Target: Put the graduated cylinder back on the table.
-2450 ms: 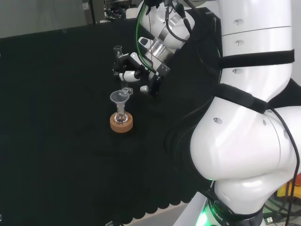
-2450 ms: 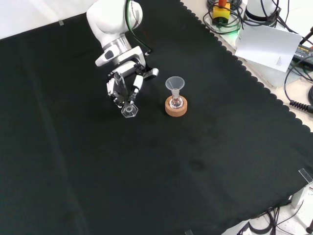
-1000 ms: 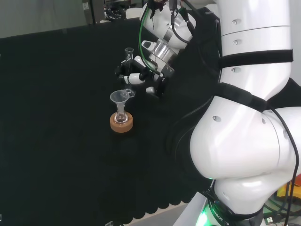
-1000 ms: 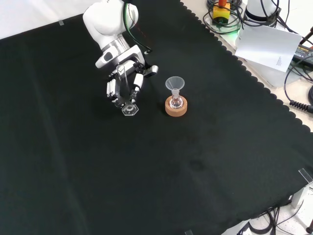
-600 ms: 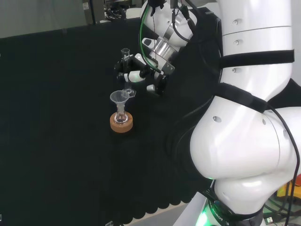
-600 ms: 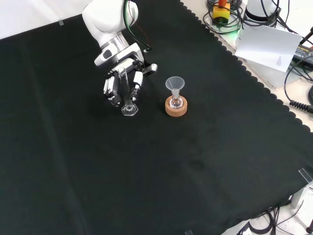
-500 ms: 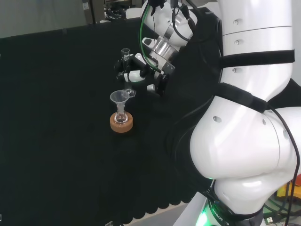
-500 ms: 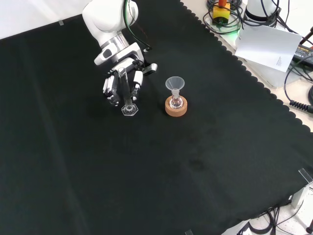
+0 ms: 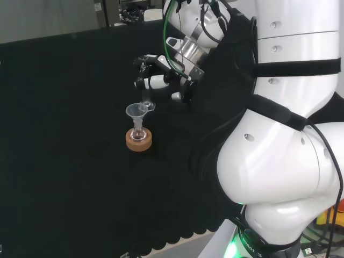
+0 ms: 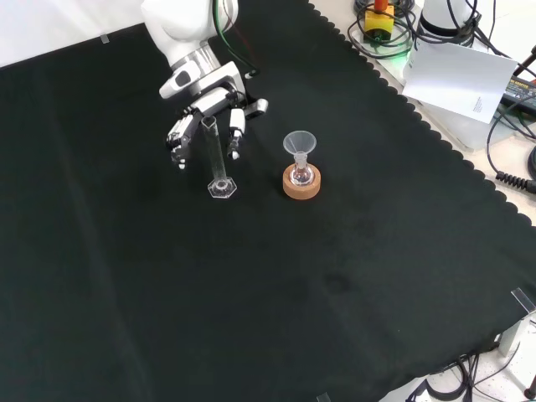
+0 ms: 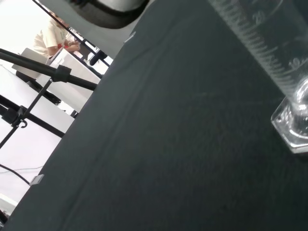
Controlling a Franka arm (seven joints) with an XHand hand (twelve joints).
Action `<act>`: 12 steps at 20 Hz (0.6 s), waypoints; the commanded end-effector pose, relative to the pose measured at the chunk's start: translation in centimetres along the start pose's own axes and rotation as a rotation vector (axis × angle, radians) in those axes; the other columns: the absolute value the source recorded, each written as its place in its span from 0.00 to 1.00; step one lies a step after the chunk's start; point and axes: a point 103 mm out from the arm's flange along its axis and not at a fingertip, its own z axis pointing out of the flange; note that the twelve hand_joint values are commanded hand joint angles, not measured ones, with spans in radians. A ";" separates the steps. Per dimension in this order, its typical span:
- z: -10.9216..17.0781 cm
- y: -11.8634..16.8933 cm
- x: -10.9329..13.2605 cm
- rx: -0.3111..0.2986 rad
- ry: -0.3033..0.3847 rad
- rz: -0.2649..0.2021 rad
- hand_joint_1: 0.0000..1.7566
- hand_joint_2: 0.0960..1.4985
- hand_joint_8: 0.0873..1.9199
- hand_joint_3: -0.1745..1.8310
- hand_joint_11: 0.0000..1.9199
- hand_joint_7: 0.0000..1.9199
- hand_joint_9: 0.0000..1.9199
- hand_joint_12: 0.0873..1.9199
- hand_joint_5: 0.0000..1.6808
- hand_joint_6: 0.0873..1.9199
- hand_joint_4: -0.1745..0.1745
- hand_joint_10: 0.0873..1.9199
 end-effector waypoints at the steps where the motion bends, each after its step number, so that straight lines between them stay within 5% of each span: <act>1: -2.9 -2.2 0.3 -0.046 -0.064 0.005 0.46 0.55 0.32 0.00 0.14 0.14 0.37 0.68 0.21 0.15 0.30 0.00; 12: -9.4 -7.4 3.0 -0.108 -0.174 0.041 0.46 0.55 0.32 0.00 0.13 0.13 0.36 0.69 0.23 0.09 0.30 0.00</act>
